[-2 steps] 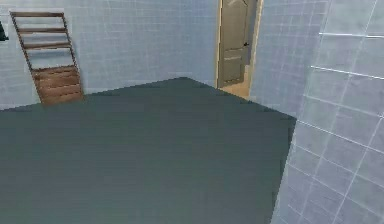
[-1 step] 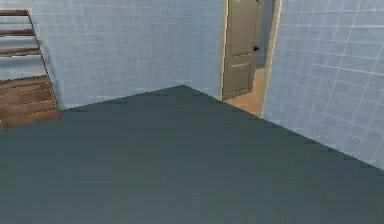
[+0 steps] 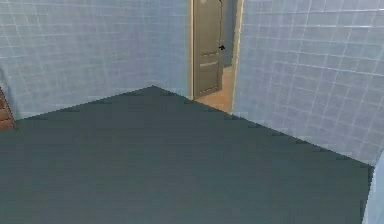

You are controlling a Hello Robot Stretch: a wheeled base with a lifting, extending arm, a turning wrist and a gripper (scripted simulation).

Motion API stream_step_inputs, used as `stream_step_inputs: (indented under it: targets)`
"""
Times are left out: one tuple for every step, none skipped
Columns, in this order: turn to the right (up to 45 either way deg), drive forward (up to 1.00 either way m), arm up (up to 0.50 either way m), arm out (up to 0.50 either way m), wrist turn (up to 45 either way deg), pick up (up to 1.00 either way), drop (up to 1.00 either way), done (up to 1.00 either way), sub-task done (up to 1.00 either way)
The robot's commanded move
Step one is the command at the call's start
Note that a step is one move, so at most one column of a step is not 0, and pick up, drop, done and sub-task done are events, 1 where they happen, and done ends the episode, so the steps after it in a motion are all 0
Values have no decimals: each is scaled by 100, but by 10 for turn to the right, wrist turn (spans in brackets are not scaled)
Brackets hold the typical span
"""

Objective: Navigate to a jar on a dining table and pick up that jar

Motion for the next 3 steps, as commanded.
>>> stream_step_inputs:
  targets:
    - [0,50,0,0,0,0,0,0,0]
    - [0,100,0,0,0,0,0,0,0]
    - [-30,0,0,0,0,0,0,0,0]
